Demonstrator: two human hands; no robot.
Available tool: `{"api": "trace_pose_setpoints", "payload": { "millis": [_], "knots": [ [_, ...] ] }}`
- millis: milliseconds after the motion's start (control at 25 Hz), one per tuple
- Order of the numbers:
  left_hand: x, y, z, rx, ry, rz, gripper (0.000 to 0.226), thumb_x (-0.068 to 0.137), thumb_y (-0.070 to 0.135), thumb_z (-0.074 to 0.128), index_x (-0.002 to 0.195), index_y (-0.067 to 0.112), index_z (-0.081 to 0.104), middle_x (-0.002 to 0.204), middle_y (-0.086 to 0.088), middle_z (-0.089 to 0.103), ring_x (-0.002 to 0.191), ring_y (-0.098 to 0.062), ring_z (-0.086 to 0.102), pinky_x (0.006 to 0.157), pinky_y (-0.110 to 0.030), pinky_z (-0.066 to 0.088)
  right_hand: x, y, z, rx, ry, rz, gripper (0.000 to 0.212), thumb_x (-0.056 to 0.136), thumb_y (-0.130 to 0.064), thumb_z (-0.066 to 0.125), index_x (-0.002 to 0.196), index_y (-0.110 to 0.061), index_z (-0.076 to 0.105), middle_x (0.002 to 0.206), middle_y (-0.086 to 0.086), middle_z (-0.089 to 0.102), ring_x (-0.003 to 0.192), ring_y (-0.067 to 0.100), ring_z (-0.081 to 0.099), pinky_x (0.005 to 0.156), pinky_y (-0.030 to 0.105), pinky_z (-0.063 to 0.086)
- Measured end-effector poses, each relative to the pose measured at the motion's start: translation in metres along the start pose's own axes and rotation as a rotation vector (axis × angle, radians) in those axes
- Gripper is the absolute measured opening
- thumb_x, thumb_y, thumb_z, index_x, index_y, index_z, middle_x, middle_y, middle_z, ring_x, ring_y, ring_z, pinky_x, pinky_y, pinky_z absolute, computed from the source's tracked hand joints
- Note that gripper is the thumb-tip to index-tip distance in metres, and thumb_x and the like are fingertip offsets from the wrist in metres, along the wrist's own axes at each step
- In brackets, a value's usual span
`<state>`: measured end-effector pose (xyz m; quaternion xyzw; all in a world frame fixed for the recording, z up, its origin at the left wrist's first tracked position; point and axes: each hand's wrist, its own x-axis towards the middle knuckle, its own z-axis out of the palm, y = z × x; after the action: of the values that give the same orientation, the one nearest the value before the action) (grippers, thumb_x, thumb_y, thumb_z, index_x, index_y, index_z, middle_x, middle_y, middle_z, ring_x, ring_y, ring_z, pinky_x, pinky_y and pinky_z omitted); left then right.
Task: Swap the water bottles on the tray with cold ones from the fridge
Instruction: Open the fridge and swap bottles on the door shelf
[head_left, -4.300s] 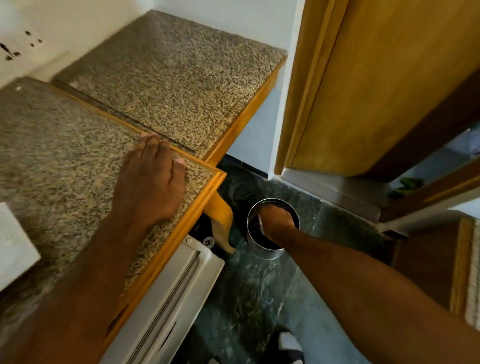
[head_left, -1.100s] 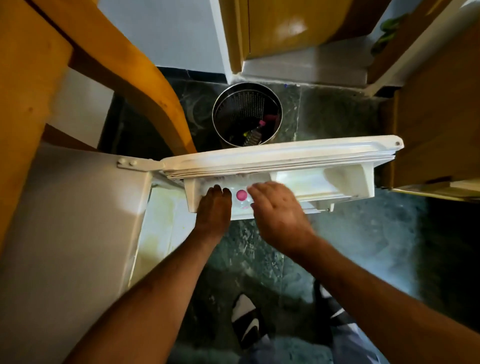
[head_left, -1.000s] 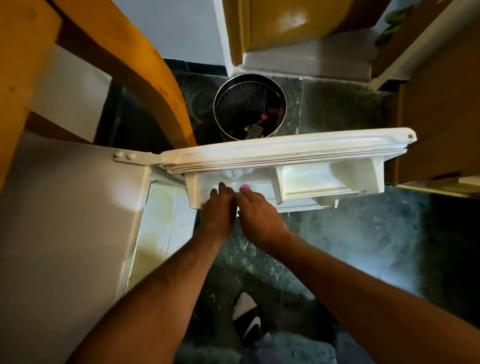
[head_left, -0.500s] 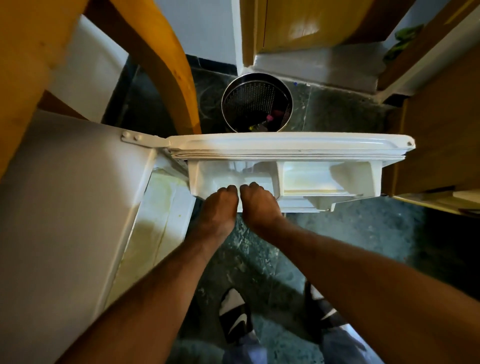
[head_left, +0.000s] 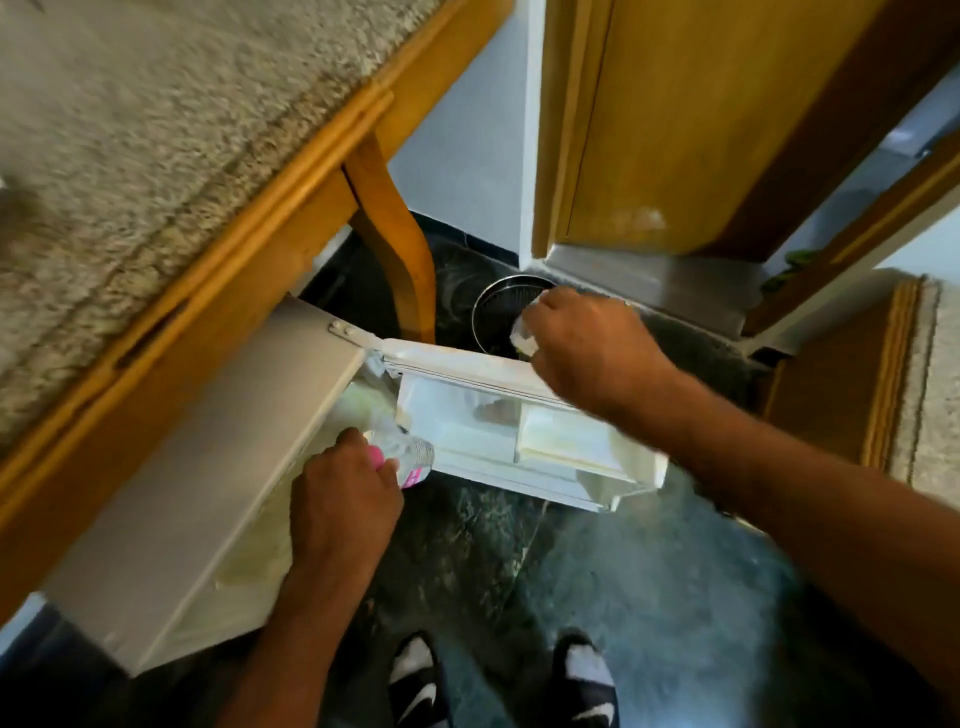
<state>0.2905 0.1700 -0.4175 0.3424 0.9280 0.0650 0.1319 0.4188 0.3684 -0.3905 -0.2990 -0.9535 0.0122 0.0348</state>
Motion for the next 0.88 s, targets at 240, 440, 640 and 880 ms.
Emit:
{"api": "trace_pose_setpoints", "payload": {
  "millis": [240,440,640,880],
  "knots": [
    [-0.018,-0.014,-0.015,0.017,0.031,-0.140,0.043,0.087,0.035,0.063,0.114,0.002,0.059,0.115,-0.019,0.069,0.100,-0.035,0.068,0.087,-0.043,0.056,0.056,0.044,0.065,-0.520,-0.486,-0.404,0.032,0.100,-0.026,0.043,0.130,-0.022,0.053,0.111,0.007,0.069,0.096,0.029,0.067,0.077,0.034,0.049],
    [-0.045,-0.041,-0.011,-0.010,-0.007,-0.221,0.040,0.086,0.033,0.065,0.113,0.003,0.060,0.113,-0.018,0.070,0.099,-0.032,0.069,0.084,-0.040,0.056,0.051,0.048,0.103,-0.617,-0.695,-0.705,0.062,0.098,-0.008,0.035,0.152,-0.028,0.011,0.124,0.019,0.060,0.103,0.036,0.062,0.087,0.042,0.050],
    [-0.070,-0.059,-0.030,0.002,-0.047,-0.311,0.037,0.087,0.034,0.063,0.109,0.005,0.060,0.108,-0.017,0.070,0.096,-0.030,0.068,0.083,-0.040,0.056,0.017,-0.004,0.130,-0.748,-0.605,-0.909,0.036,0.101,-0.031,0.034,0.113,-0.004,0.055,0.109,0.019,0.065,0.085,0.029,0.060,0.072,0.039,0.047],
    [-0.080,-0.087,-0.065,-0.026,-0.029,-0.412,0.034,0.085,0.030,0.065,0.108,0.006,0.060,0.100,-0.017,0.070,0.084,-0.026,0.067,0.076,-0.040,0.059,-0.008,-0.105,0.137,-0.437,-0.655,-0.921,0.020,0.093,-0.011,0.052,0.110,-0.005,0.061,0.118,0.014,0.063,0.110,0.032,0.060,0.088,0.043,0.052]
  ]
}}
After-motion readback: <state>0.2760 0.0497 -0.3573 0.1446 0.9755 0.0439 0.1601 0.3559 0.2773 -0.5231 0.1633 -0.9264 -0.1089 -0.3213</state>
